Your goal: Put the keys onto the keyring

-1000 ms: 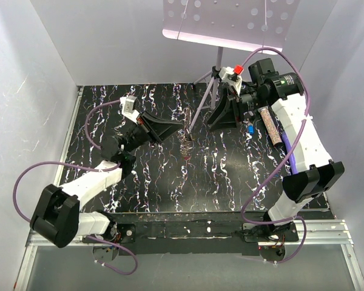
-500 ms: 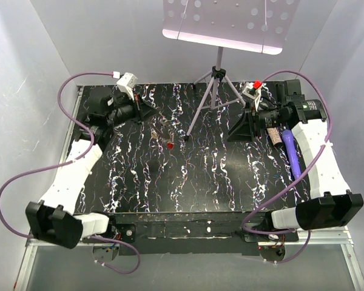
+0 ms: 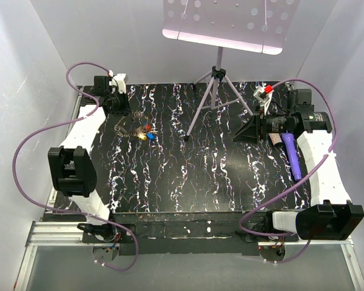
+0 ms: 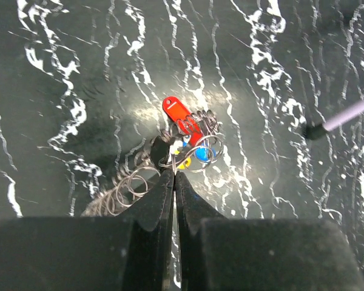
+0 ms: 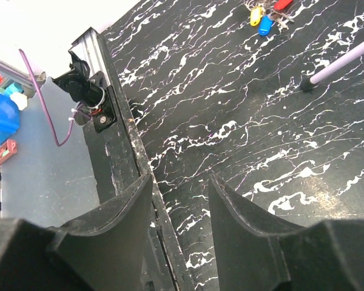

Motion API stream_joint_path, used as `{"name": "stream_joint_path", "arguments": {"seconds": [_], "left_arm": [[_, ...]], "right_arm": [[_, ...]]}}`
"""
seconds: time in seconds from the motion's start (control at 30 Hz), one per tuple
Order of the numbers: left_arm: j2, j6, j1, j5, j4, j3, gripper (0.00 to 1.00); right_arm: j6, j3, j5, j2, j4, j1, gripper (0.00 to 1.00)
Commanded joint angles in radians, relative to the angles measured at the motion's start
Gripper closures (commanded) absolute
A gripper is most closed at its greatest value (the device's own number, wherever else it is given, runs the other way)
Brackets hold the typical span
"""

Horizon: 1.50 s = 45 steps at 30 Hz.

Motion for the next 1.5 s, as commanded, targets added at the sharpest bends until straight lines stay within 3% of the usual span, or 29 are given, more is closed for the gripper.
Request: {"name": "stream_joint_path", "arguments": {"seconds": [0.0, 0.2, 0.3, 0.4, 0.6, 0.63, 0.73, 0.87, 1.03, 1.07, 1.17, 1.27, 1.47], "left_arm": [[0.061, 0.041, 0.034, -0.077, -0.007, 0.133, 1.00], [0.253, -0.016, 0.114, -0.117, -0.021, 0.315, 1.00], [0.320, -0.057, 0.132, -0.121, -0.050, 0.422, 0.80], [0.263, -0.091, 0.134, -0.132, 0.008, 0.408, 0.62], [-0.163, -0.180, 0.137, -0.024, 0.350, 0.014, 0.04], [-0.234, -0.226, 0.144, 0.012, 0.403, -0.078, 0.02], [-0.418, -0.378, 0.178, 0.166, 0.471, -0.255, 0.02], [-0.584, -0.395, 0.180, 0.262, 0.377, -0.320, 0.02], [-0.718, -0.292, 0.137, 0.201, 0.173, -0.294, 0.02], [-0.739, -0.283, 0.122, 0.199, 0.160, -0.297, 0.02], [-0.794, -0.277, 0.088, 0.192, 0.123, -0.311, 0.02], [-0.856, -0.266, 0.042, 0.175, 0.094, -0.329, 0.02], [-0.959, -0.217, -0.029, 0.121, 0.042, -0.384, 0.02]], "right_arm": [[0.017, -0.024, -0.048, -0.033, 0.057, -0.022, 0.50], [0.027, -0.055, -0.061, -0.057, 0.083, -0.053, 0.50], [0.030, -0.069, -0.064, -0.071, 0.089, -0.062, 0.49], [0.031, -0.078, -0.058, -0.082, 0.092, -0.076, 0.49], [0.031, -0.093, -0.038, -0.107, 0.101, -0.111, 0.49], [0.031, -0.093, -0.032, -0.111, 0.107, -0.118, 0.49], [0.034, -0.081, 0.010, -0.131, 0.104, -0.143, 0.49], [0.060, -0.054, 0.116, -0.157, 0.116, -0.171, 0.45], [0.178, -0.052, 0.229, -0.209, 0.216, -0.240, 0.38], [0.227, -0.053, 0.258, -0.219, 0.244, -0.258, 0.30], [0.361, -0.055, 0.312, -0.234, 0.294, -0.301, 0.19], [0.450, -0.055, 0.320, -0.252, 0.292, -0.309, 0.16], [0.443, -0.087, 0.269, -0.349, 0.270, -0.309, 0.14]]}}
